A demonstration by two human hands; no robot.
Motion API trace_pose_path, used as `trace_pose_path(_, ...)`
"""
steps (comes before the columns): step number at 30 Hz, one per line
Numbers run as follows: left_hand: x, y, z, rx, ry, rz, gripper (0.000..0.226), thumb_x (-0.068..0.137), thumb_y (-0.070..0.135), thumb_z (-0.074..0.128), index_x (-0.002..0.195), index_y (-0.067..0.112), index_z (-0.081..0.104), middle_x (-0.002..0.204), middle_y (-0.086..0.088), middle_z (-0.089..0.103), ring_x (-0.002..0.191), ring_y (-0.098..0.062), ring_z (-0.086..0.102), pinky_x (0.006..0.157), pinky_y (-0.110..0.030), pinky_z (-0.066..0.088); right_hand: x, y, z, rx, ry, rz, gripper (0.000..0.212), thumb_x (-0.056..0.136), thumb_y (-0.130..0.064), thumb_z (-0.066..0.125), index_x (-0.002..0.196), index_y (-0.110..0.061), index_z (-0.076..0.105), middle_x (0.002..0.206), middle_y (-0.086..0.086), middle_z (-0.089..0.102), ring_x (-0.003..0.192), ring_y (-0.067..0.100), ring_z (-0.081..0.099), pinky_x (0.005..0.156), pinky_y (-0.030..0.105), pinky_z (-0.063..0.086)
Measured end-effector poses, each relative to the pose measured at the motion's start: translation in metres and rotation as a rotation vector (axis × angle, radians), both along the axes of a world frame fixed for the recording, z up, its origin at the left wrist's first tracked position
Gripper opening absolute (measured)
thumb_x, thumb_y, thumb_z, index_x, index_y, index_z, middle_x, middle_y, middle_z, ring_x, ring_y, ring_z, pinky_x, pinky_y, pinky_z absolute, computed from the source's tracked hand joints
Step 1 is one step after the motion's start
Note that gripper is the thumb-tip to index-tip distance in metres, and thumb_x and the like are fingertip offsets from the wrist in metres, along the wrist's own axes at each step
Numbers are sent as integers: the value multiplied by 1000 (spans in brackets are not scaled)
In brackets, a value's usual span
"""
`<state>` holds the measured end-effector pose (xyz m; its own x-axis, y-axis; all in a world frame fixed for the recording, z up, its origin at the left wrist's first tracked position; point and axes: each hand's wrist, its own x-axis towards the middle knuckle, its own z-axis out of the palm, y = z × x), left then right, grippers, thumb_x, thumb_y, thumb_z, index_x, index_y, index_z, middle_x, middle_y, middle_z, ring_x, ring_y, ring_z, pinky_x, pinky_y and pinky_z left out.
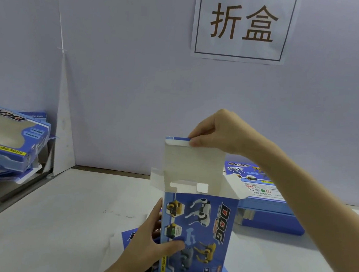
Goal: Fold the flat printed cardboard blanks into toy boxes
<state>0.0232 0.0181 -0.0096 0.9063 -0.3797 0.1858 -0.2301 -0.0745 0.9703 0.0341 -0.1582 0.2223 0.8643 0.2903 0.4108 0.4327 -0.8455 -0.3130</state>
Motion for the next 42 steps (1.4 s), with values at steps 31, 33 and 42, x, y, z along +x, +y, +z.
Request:
trace_pose_path(31, -14, 4, 123, -383, -223, 186, 37, 82, 43, 56, 75, 7, 63, 52, -3, 63, 44, -15, 61, 42, -22, 49, -70, 11, -114, 984, -14, 213, 76, 76, -42, 66, 140, -54, 28, 145, -26, 40, 135, 6, 41, 108, 46, 42)
trace_pose_path(33, -15, 4, 122, -355, -242, 196, 37, 85, 42, 53, 78, 7, 62, 51, -6, 60, 44, -16, 59, 43, -24, 49, -68, 12, -116, 957, -23, 189, 77, 74, -50, 67, 139, -58, 25, 143, -34, 36, 134, -5, 36, 110, 38, 39)
trace_pose_path(42, -10, -5, 111, -156, -376, 178, 79, 73, 65, 67, 141, 41, 36, 114, 23, 66, 102, 2, 64, 78, -14, 53, -63, 6, -122, 1064, 7, 238, 54, 80, -29, 66, 131, -27, 49, 110, -8, 70, 98, 13, 69, 68, 22, 57)
